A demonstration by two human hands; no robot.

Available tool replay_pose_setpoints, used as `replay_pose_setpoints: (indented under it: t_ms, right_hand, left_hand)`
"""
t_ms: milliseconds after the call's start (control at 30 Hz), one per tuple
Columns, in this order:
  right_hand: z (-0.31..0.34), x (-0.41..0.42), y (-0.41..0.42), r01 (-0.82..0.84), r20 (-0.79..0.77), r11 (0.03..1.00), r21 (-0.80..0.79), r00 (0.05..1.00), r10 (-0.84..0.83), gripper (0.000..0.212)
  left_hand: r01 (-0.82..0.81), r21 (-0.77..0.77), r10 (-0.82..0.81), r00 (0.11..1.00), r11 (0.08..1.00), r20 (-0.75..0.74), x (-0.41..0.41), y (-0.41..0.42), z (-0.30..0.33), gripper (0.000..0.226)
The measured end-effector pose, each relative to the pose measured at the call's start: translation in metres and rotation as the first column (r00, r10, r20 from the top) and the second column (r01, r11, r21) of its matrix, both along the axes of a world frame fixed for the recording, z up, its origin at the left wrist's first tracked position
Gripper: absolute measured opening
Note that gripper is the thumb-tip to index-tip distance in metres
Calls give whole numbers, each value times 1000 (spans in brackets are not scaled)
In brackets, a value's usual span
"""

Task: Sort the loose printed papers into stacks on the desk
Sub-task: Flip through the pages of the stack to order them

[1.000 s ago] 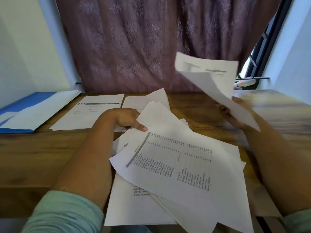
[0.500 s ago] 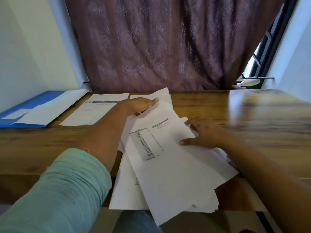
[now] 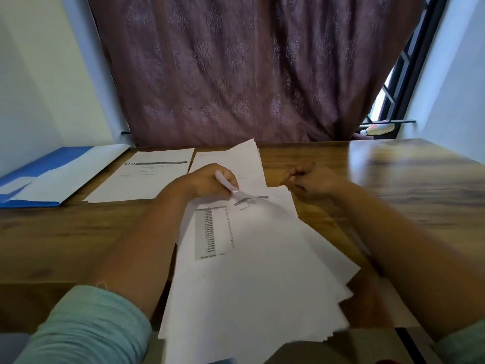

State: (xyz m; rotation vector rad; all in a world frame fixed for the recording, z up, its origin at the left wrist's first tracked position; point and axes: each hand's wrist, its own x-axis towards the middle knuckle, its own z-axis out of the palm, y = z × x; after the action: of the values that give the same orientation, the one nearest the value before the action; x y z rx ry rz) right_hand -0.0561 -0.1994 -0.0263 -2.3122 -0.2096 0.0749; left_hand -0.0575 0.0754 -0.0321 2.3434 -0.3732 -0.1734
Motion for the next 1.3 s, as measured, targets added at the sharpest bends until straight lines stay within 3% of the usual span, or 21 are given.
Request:
replay_pose_setpoints:
  t_ms: [67, 167, 267, 400, 500, 567, 700, 833, 933, 1067, 1300]
  right_hand:
    - [-4, 3, 7, -37, -38, 996, -86, 999, 34, 13]
    - [-9, 9, 12, 12, -64, 1000, -28, 998, -14, 14]
    - [-15, 18, 9, 68, -49, 997, 37, 997, -66, 18]
    - [-20, 25, 9, 23, 25, 997, -67, 999, -22, 19]
    - [-22, 25, 12, 21, 143, 1000, 8, 990, -22, 12]
    - [-23, 23, 12, 15, 211, 999, 33, 977, -22, 12]
    - [-24, 22, 13, -22, 304, 995, -98, 951, 51, 15]
    - [-28, 25, 13, -47, 335, 964, -262, 932, 136, 20]
    - [-31, 29, 12, -29, 342, 924, -380, 924, 170, 26]
    - [-31, 28, 8, -58, 340, 936, -347, 922, 183, 18]
    - [-30, 21, 10, -75, 277, 981, -181, 953, 124, 12]
  left_hand:
    - [45, -25, -46, 999, 999, -18, -2, 3, -1, 31]
    - [72, -51, -73, 997, 996, -35, -2, 5, -4, 38]
    - [92, -39, -94, 995, 995, -36, 2, 6, -5, 30]
    - [48, -43, -50, 998, 998, -48, 5, 5, -5, 16]
    - [-48, -70, 44, 997, 996, -56, 3, 3, -5, 30]
    - [-20, -121, 9, 996, 992, -92, 1, 1, -5, 43]
    - [-23, -201, -3, 992, 979, -128, 0, -4, -6, 63]
    - [-57, 34, 54, 997, 998, 61, -1, -7, -10, 71]
    - [-68, 142, 42, 983, 988, 181, -8, -9, -4, 56]
    - [-37, 237, 35, 999, 971, 14, -19, -14, -1, 66]
    - [-15, 287, 37, 997, 958, -72, -23, -21, 3, 72]
